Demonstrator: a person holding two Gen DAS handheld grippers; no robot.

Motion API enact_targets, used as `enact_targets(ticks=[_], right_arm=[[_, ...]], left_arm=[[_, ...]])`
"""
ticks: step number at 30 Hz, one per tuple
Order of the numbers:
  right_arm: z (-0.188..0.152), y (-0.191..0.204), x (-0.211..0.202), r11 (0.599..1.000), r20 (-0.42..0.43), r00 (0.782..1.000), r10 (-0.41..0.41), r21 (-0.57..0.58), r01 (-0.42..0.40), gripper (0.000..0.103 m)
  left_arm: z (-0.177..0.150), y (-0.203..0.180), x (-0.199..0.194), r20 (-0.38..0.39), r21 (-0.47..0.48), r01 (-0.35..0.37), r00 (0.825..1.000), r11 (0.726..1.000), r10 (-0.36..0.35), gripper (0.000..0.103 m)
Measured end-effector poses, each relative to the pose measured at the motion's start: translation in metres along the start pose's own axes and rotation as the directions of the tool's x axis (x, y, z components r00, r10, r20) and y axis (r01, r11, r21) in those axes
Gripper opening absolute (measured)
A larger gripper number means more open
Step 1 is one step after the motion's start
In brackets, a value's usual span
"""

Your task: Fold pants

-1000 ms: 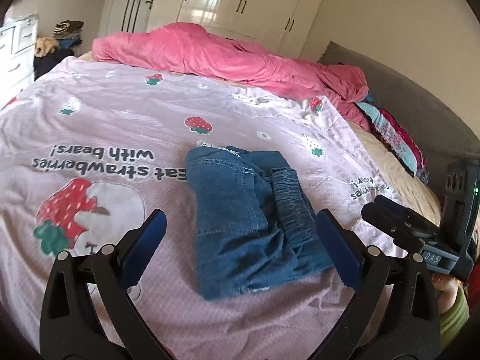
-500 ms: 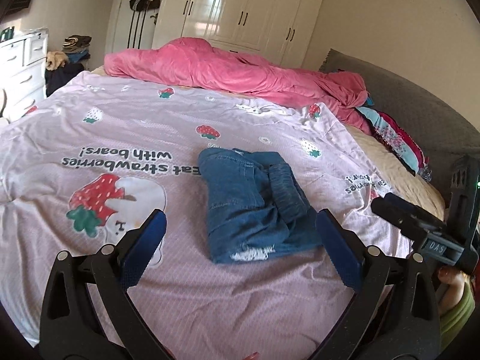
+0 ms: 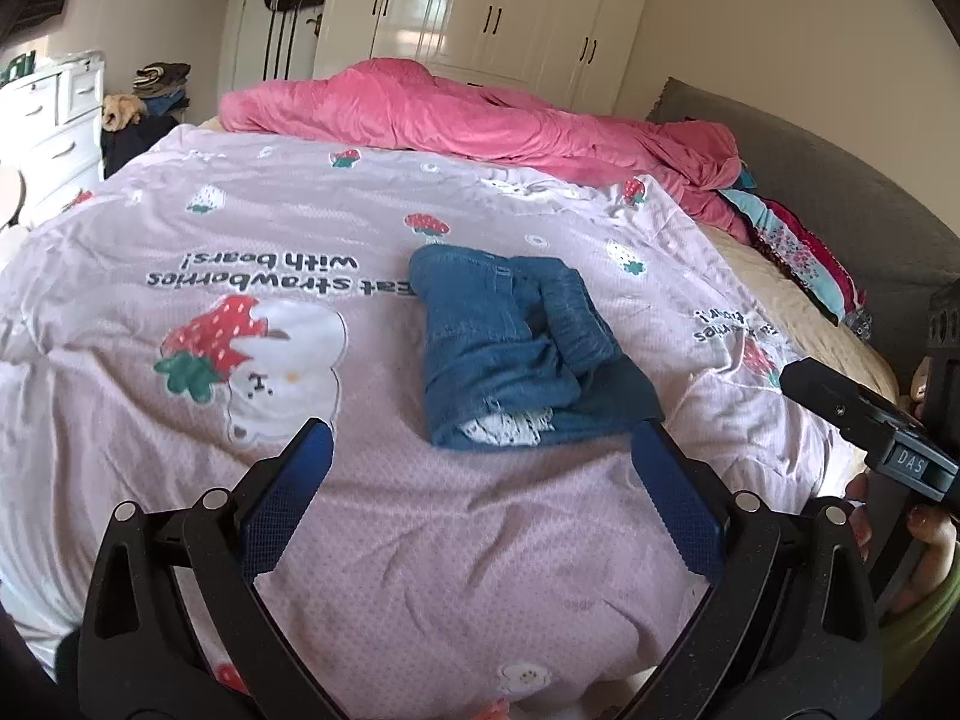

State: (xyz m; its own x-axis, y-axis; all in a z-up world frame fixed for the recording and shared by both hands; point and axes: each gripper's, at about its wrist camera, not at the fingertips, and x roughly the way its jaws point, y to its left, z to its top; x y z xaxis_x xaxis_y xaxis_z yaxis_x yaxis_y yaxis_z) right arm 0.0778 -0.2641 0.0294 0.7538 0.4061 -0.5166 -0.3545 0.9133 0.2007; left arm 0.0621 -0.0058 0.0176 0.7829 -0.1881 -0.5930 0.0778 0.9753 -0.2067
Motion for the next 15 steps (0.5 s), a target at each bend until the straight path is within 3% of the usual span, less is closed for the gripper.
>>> enact_targets(ticks=[15], right_arm=[[-0.033,0.000,0.027,0.999,-0.116,0.993,-0.028,-0.023,0.025,0.099]], left_arm=[[-0.025,0.002,0.022,-0.074,-0.046,-0.005,0.997,0.999,0.002,0.094]])
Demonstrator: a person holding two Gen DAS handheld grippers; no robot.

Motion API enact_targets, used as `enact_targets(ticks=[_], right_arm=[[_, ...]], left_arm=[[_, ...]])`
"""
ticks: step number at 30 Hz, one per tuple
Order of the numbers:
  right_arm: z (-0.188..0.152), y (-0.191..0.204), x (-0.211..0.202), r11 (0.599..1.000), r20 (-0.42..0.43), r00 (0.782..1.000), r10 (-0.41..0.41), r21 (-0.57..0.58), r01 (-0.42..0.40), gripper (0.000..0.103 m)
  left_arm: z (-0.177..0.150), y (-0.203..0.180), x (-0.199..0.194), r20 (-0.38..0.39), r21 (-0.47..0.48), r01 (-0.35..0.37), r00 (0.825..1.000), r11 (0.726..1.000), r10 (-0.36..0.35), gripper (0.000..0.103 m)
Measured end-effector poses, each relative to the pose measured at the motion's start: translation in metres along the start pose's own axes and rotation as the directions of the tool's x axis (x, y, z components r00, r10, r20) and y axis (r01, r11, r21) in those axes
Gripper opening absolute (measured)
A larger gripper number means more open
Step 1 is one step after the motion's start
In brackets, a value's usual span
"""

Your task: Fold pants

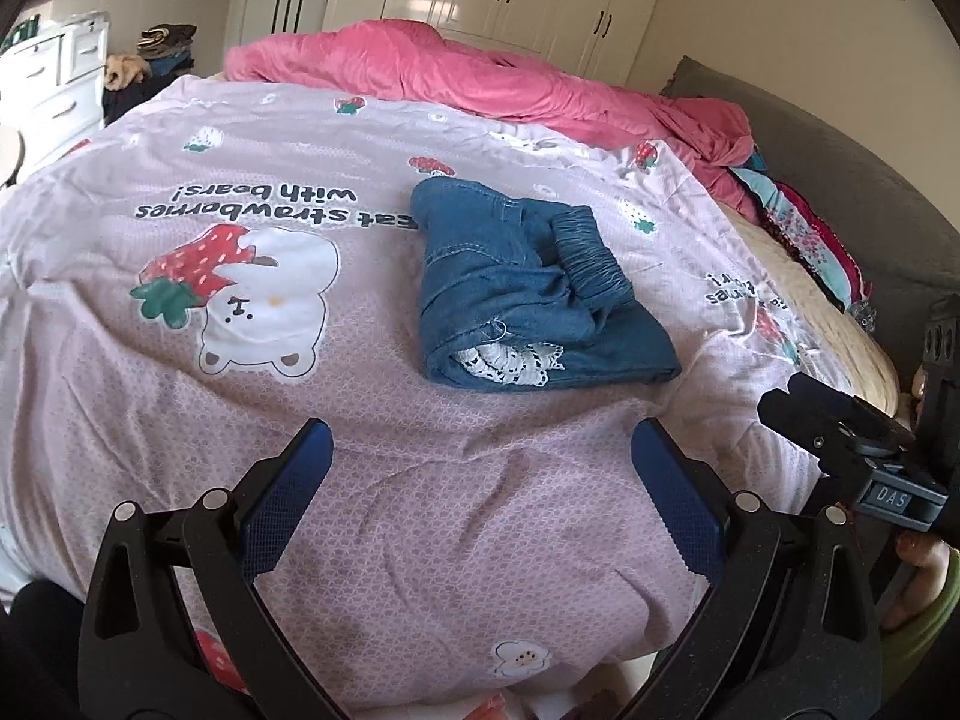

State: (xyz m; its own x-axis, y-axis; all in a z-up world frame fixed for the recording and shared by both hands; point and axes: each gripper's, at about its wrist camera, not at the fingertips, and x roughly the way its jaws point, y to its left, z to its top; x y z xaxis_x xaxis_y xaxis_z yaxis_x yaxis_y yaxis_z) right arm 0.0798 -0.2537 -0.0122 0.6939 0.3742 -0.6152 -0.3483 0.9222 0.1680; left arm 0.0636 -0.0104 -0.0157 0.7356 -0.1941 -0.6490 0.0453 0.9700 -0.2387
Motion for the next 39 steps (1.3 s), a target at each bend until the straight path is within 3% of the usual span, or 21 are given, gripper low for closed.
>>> enact_targets(ticks=[39], right_arm=[[0.0015,-0.0013,0.0054,1.000,-0.020,1.000,0.006,-0.002,-0.006,0.099]], left_arm=[[0.0014,-0.0001,-0.0019,-0.006,-0.003,-0.010,1.000,1.000,0.010,0.094]])
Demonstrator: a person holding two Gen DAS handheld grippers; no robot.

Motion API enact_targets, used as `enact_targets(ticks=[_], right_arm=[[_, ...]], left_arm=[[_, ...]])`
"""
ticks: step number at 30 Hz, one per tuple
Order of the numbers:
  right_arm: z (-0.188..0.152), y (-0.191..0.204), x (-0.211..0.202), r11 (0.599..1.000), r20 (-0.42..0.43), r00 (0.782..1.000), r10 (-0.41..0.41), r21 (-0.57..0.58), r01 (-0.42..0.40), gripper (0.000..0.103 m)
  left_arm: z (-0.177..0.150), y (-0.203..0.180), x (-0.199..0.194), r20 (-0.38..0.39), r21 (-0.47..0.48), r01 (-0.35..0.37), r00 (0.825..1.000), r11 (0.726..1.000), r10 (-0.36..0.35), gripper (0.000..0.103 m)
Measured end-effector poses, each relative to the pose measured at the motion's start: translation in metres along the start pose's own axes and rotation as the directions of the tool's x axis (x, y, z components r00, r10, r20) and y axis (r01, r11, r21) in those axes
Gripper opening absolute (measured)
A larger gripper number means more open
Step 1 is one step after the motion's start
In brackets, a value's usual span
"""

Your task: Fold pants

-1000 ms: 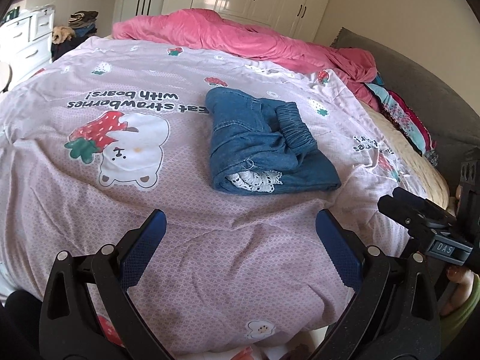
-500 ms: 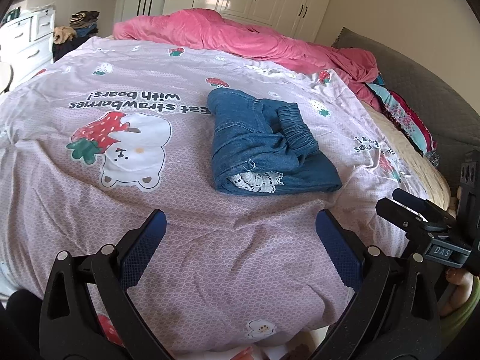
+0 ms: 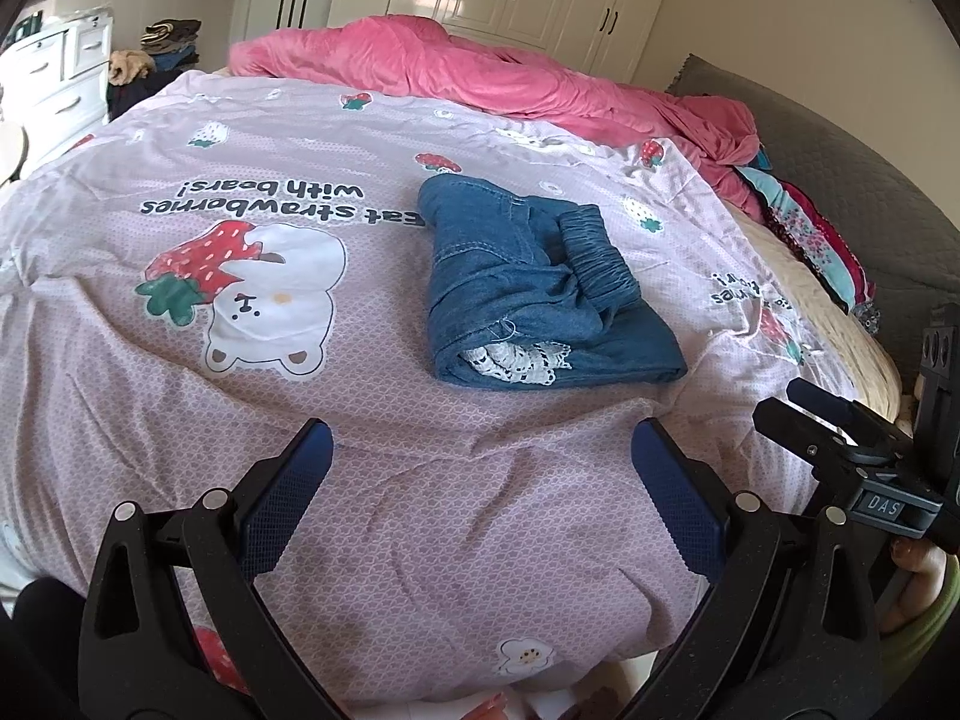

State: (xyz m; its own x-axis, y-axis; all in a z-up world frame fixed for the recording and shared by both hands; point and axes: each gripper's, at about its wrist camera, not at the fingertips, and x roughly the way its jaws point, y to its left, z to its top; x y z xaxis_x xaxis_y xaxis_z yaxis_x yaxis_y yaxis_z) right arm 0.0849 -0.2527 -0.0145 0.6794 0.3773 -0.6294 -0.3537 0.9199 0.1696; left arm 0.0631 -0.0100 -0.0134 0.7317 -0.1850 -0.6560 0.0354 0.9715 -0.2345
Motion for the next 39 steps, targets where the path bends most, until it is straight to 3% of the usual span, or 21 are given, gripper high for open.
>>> enact_targets(ticks=[39], right_arm=[[-0.0036,-0.0015,0.0018,1.000,-0.008,1.000,-0.012,-0.005,0.012,0.099]], left_arm=[[-0.0020,0.0019,-0.0016,-0.001,-0.006,-0.015,1.000,1.000,0.015,0.094]])
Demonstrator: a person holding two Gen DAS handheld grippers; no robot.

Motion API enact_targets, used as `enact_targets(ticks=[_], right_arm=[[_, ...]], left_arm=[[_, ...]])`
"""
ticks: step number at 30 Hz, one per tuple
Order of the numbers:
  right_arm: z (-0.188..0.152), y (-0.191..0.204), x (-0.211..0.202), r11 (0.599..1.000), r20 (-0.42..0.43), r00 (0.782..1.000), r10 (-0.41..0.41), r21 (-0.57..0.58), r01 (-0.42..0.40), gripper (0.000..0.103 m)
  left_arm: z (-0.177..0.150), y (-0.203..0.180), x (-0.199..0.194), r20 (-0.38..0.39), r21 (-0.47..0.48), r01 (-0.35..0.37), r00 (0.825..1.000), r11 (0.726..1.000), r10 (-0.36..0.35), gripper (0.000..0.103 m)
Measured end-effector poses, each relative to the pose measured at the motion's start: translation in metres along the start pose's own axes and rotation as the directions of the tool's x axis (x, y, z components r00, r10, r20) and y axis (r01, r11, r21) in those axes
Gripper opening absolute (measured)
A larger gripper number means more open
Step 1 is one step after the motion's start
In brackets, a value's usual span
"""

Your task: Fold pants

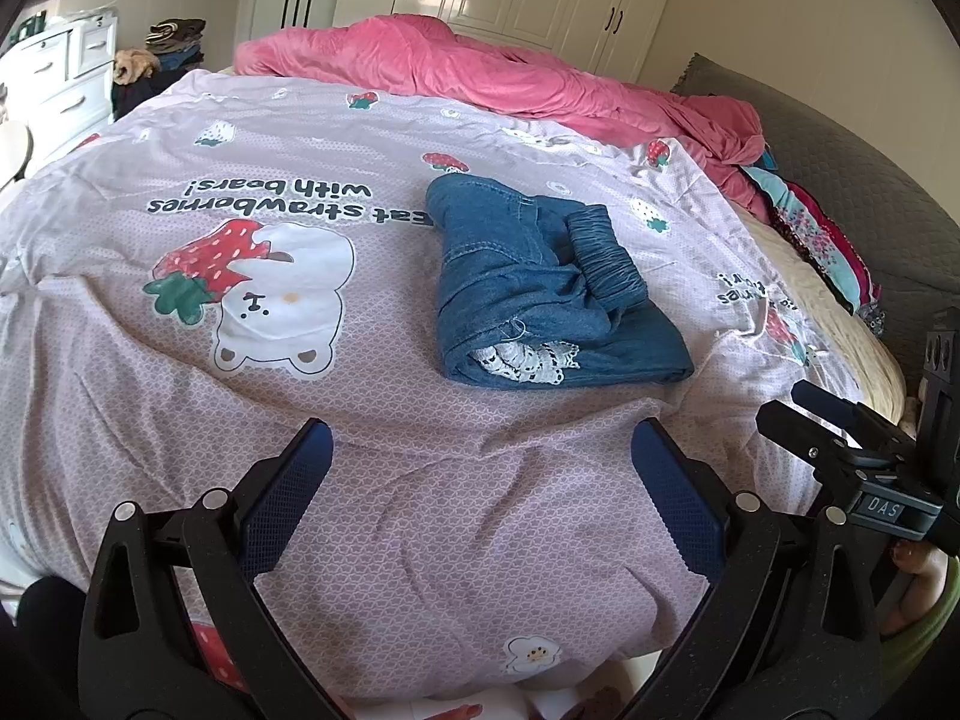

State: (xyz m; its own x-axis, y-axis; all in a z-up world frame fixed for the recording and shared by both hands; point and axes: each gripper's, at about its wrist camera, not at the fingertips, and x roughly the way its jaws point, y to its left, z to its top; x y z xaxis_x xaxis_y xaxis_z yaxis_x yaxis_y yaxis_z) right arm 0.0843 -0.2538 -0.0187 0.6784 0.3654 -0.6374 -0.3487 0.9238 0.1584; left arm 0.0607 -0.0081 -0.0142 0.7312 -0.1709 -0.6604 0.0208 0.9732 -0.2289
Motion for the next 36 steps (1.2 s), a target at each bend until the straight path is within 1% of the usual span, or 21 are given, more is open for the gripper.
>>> enact_targets(ticks=[10,15,18,19,21,22,24,26,27,29,30,31,33,34,36], right_arm=[[0.000,-0.002,0.002,1.000,-0.005,1.000,-0.013,0.003,0.013,0.099],[0.002,-0.007,0.005,1.000,-0.012,1.000,-0.025,0.010,0.025,0.099],[0.003,-0.011,0.008,0.999,-0.018,0.999,-0.038,0.008,0.038,0.099],[0.004,-0.012,0.009,0.999,-0.019,0.999,-0.041,0.008,0.041,0.099],[0.007,-0.016,0.012,0.999,-0.024,0.998,-0.051,0.007,0.052,0.099],[0.009,-0.019,0.013,0.998,-0.025,0.998,-0.060,0.007,0.060,0.099],[0.013,-0.025,0.017,0.997,-0.031,0.997,-0.076,0.007,0.077,0.099],[0.019,-0.036,0.020,0.995,-0.040,0.994,-0.102,0.014,0.103,0.099],[0.022,-0.043,0.021,0.993,-0.040,0.992,-0.116,0.019,0.117,0.099],[0.033,-0.065,0.023,0.985,-0.038,0.985,-0.166,0.032,0.167,0.099],[0.039,-0.076,0.025,0.981,-0.041,0.981,-0.190,0.040,0.192,0.099],[0.046,-0.090,0.028,0.974,-0.045,0.974,-0.221,0.045,0.223,0.099],[0.063,-0.128,0.035,0.952,-0.052,0.954,-0.295,0.073,0.299,0.099],[0.069,-0.146,0.038,0.941,-0.055,0.945,-0.323,0.092,0.327,0.099],[0.086,-0.194,0.050,0.912,-0.090,0.924,-0.372,0.150,0.382,0.099]], left_arm=[[-0.002,0.002,0.001,-0.004,0.005,-0.013,1.000,1.000,0.013,0.094],[0.000,0.005,0.001,-0.002,0.005,0.021,1.000,1.000,-0.021,0.094],[0.003,0.004,0.002,-0.004,0.014,0.019,1.000,1.000,-0.019,0.094],[0.004,0.003,0.003,-0.005,0.019,0.009,1.000,1.000,-0.009,0.094],[0.007,0.004,0.005,-0.015,0.023,-0.050,0.999,0.999,0.050,0.094],[0.008,0.004,0.007,-0.020,0.023,-0.065,0.998,0.998,0.066,0.094],[0.010,0.009,0.008,-0.009,0.023,-0.072,0.997,0.997,0.073,0.094],[0.015,0.018,0.007,0.001,0.003,-0.088,0.996,0.996,0.088,0.094],[0.019,0.023,0.008,0.001,-0.002,-0.091,0.996,0.996,0.091,0.094],[0.034,0.043,0.013,-0.020,-0.033,-0.120,0.993,0.992,0.120,0.094],[0.042,0.054,0.016,-0.033,-0.046,-0.147,0.989,0.988,0.145,0.094],[0.054,0.074,0.022,-0.043,-0.061,-0.209,0.978,0.976,0.206,0.094],[0.070,0.101,0.029,-0.048,-0.068,-0.286,0.958,0.956,0.284,0.094],[0.082,0.126,0.036,-0.064,-0.076,-0.341,0.939,0.937,0.337,0.094],[0.097,0.159,0.047,-0.100,-0.098,-0.400,0.915,0.911,0.391,0.094]])
